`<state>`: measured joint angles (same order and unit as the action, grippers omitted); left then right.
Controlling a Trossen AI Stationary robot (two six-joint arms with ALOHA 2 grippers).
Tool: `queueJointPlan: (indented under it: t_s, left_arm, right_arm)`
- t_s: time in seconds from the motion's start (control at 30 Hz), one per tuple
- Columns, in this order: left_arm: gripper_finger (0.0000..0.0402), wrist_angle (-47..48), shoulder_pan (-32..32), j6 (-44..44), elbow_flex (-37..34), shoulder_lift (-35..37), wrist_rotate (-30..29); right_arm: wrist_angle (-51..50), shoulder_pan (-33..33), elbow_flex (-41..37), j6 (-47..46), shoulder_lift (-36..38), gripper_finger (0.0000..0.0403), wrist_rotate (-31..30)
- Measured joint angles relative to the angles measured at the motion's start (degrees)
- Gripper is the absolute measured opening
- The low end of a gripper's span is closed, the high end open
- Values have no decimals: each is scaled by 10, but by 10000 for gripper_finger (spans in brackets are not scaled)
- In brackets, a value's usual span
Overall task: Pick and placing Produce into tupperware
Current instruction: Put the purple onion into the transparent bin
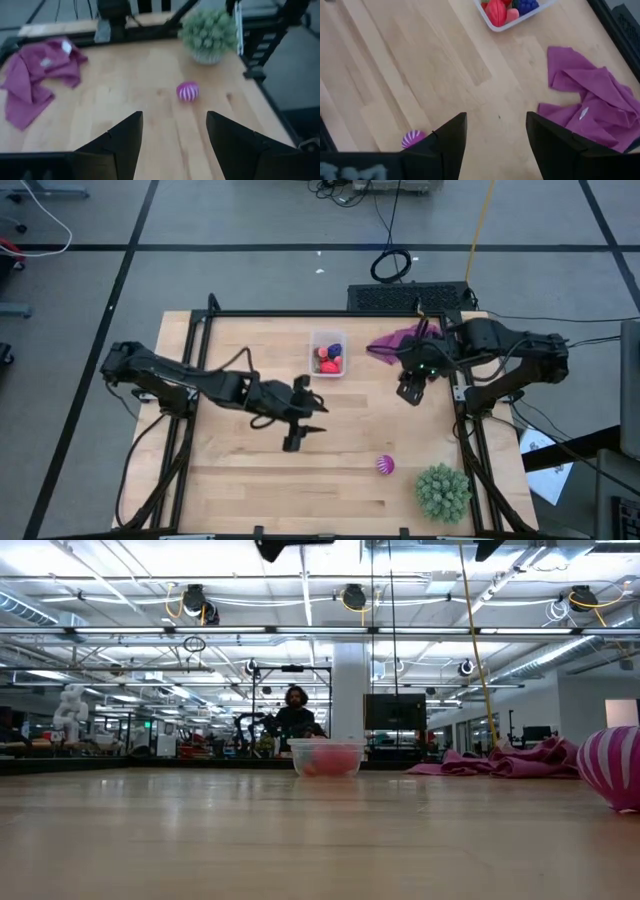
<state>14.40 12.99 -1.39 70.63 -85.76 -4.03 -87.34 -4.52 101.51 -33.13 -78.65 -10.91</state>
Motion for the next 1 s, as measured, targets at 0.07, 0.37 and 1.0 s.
queueJointPlan:
  t_s: [0.07, 0.37, 1.0]
  left_arm:
    - [225, -17, 10, 0, -1, -20, -5]
    - [225, 40, 7, 23, 0, -67, -10]
    - [225, 158, -52, 2, 0, 39, -66]
  right_arm:
    - [5, 8, 0, 12, 3, 196, 0]
    - [49, -1, -11, 43, -2, 196, 25]
    - [369, -210, -366, -179, -8, 196, 231]
